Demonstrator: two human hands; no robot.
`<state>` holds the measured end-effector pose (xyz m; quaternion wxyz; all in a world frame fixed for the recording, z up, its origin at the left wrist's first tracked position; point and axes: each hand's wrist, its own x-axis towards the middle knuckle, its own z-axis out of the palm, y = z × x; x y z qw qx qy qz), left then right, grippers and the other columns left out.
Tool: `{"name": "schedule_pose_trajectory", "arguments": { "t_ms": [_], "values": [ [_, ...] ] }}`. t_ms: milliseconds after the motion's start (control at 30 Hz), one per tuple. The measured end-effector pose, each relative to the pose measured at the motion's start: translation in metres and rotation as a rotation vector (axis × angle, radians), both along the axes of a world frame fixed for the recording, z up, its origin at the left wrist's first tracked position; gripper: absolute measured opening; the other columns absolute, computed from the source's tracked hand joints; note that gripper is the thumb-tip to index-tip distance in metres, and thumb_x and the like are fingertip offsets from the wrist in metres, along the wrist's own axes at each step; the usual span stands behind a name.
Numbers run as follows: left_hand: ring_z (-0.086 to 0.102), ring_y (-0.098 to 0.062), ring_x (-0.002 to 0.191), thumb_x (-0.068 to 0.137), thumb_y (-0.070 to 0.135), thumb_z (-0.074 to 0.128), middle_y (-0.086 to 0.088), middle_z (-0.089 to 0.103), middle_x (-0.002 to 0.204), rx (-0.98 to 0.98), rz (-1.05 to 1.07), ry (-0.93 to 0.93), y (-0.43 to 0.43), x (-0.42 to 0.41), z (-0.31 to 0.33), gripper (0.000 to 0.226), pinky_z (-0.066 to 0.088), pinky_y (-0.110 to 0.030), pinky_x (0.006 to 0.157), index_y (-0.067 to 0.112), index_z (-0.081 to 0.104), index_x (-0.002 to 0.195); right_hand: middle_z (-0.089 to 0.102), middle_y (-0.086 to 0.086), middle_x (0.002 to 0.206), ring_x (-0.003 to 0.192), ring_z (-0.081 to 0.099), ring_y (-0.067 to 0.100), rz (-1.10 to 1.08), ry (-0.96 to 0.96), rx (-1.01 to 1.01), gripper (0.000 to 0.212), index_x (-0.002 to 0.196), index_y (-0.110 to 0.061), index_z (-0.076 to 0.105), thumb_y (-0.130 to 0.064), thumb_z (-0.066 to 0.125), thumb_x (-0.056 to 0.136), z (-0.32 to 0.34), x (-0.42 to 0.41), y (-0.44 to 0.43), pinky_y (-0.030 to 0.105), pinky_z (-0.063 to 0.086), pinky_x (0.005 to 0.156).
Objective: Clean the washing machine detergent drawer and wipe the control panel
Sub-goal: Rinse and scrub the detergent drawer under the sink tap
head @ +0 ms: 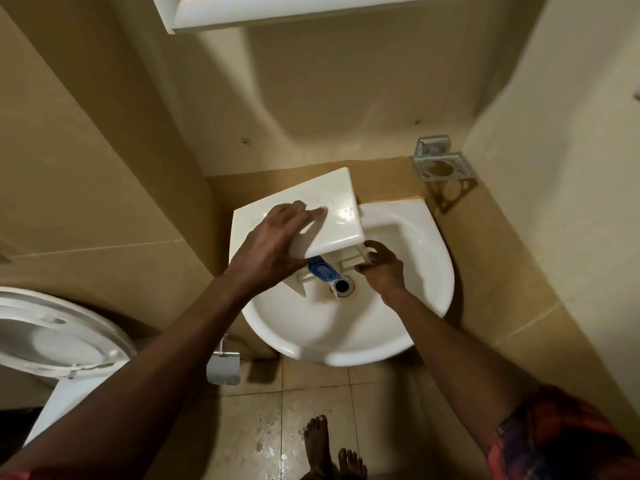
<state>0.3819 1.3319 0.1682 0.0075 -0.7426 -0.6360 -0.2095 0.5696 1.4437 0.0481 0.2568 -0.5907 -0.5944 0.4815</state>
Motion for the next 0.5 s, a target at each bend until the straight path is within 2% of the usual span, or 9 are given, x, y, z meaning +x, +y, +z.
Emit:
{"name": "schedule_pose_trajectory", "arguments": {
  "t_ms": [167, 267, 300, 333, 433, 500],
  "values": [
    [0.047, -0.027, 0.119, 0.076, 0.026, 0.081, -0.006, 0.054, 0.131, 0.025, -0.039, 0.015, 0.003, 0.009, 0.006, 0.074, 0.055, -0.047, 0.078, 0.019, 0.048, 0.142, 0.071, 0.004, 0.105, 0.096, 0.066, 0.02, 0.005, -0.019, 0.047, 0.048, 0.12, -0.02, 0.06, -0.007, 0.075, 0.077, -0.001, 0.003, 0.0, 0.017, 0.043, 0.074],
    [0.047, -0.027, 0.119, 0.075, 0.026, 0.082, -0.007, 0.054, 0.131, 0.031, -0.052, 0.014, 0.004, 0.011, 0.008, 0.075, 0.055, -0.047, 0.079, 0.019, 0.049, 0.141, 0.071, 0.004, 0.105, 0.089, 0.064, 0.016, -0.029, 0.001, 0.071, 0.048, 0.12, -0.02, 0.059, -0.006, 0.075, 0.077, -0.002, 0.004, 0.001, 0.002, 0.039, 0.061],
    [0.047, -0.027, 0.119, 0.075, 0.025, 0.082, -0.007, 0.054, 0.131, 0.036, -0.055, 0.012, 0.004, 0.012, 0.009, 0.074, 0.055, -0.047, 0.079, 0.019, 0.05, 0.141, 0.07, 0.004, 0.103, 0.088, 0.062, 0.015, -0.03, -0.002, 0.084, 0.047, 0.119, -0.02, 0.059, -0.006, 0.075, 0.077, -0.003, 0.003, 0.002, 0.001, 0.039, 0.059],
    [0.047, -0.028, 0.12, 0.075, 0.025, 0.083, -0.008, 0.054, 0.132, 0.041, -0.057, 0.014, 0.004, 0.012, 0.01, 0.074, 0.055, -0.047, 0.08, 0.019, 0.05, 0.14, 0.07, 0.004, 0.101, 0.088, 0.063, 0.016, -0.025, -0.012, 0.096, 0.047, 0.119, -0.02, 0.059, -0.007, 0.075, 0.077, -0.003, 0.003, 0.002, 0.003, 0.041, 0.062],
    [0.048, -0.03, 0.12, 0.074, 0.023, 0.084, -0.009, 0.054, 0.132, 0.047, -0.063, 0.032, 0.006, 0.016, 0.011, 0.074, 0.056, -0.049, 0.08, 0.02, 0.05, 0.139, 0.073, 0.006, 0.097, 0.092, 0.067, 0.022, -0.013, -0.053, 0.119, 0.044, 0.116, -0.021, 0.058, -0.011, 0.075, 0.077, -0.005, 0.002, 0.004, 0.024, 0.05, 0.076],
    [0.048, -0.031, 0.12, 0.074, 0.022, 0.084, -0.01, 0.053, 0.133, 0.045, -0.075, 0.054, 0.004, 0.017, 0.01, 0.074, 0.056, -0.048, 0.08, 0.02, 0.05, 0.139, 0.072, 0.007, 0.097, 0.09, 0.066, 0.022, -0.022, -0.054, 0.142, 0.043, 0.116, -0.019, 0.058, -0.011, 0.074, 0.077, -0.006, 0.002, 0.002, 0.023, 0.047, 0.073]
  ]
}}
